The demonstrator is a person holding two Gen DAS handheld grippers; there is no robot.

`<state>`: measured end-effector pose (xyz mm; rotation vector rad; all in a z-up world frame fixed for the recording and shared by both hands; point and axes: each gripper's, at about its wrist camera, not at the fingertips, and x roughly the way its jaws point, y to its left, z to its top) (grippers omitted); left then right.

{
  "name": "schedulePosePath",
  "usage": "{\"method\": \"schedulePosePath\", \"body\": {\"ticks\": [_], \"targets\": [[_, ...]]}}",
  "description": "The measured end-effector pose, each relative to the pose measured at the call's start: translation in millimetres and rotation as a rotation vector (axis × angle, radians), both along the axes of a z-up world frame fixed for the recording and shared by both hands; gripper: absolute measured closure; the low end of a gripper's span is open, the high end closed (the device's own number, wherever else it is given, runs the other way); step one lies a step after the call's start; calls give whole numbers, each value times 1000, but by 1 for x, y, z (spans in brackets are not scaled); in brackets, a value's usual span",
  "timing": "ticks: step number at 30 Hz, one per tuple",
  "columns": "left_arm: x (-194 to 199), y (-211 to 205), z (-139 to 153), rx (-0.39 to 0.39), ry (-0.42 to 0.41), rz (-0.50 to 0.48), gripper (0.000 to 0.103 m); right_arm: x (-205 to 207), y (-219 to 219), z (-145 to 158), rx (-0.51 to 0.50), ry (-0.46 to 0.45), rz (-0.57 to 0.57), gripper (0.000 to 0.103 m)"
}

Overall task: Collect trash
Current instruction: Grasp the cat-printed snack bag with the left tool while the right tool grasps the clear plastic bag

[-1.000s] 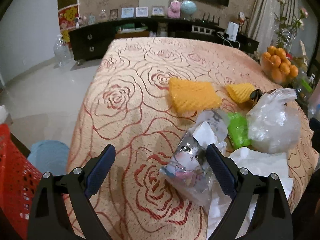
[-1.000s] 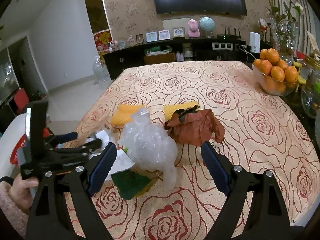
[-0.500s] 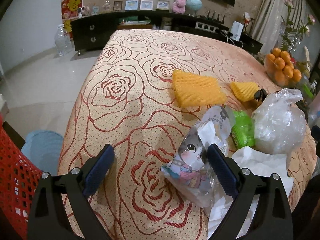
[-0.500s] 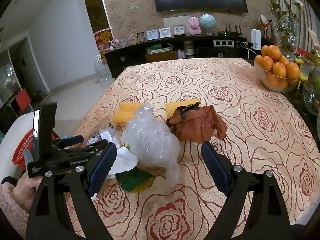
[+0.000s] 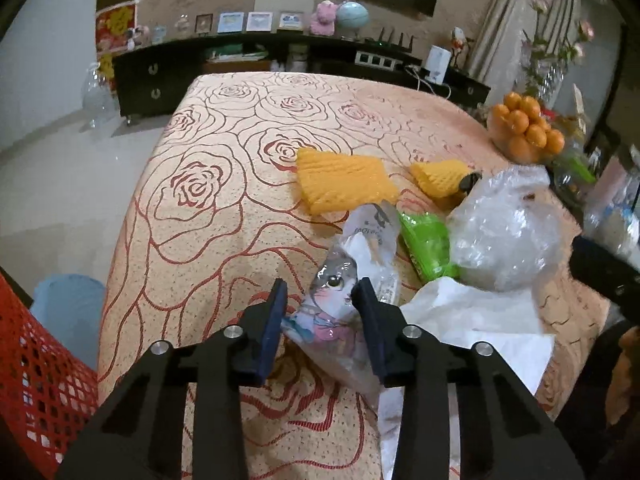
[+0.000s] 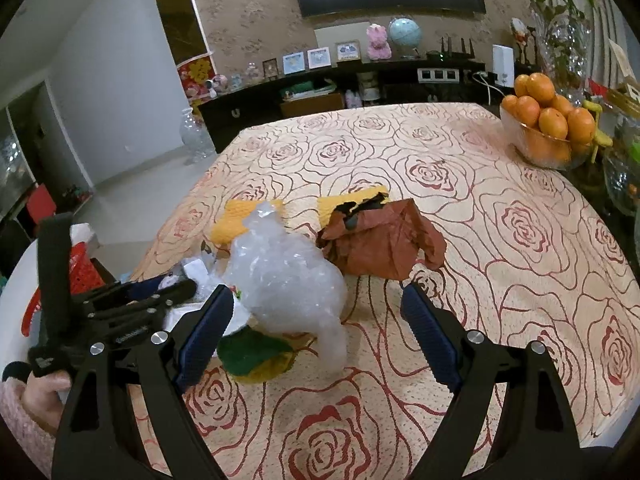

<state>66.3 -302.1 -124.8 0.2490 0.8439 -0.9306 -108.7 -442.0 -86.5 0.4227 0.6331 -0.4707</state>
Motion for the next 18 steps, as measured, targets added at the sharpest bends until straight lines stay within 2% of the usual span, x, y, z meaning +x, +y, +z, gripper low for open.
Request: {"method": "schedulePosePath", "body": {"ticks": [7, 18], "targets": [[1, 28, 29, -91, -23, 41, 70, -2, -5, -3, 24, -13, -16, 19], [-9, 72, 73, -120, -177, 124, 70, 17, 6, -1, -23, -15, 35, 19]]}}
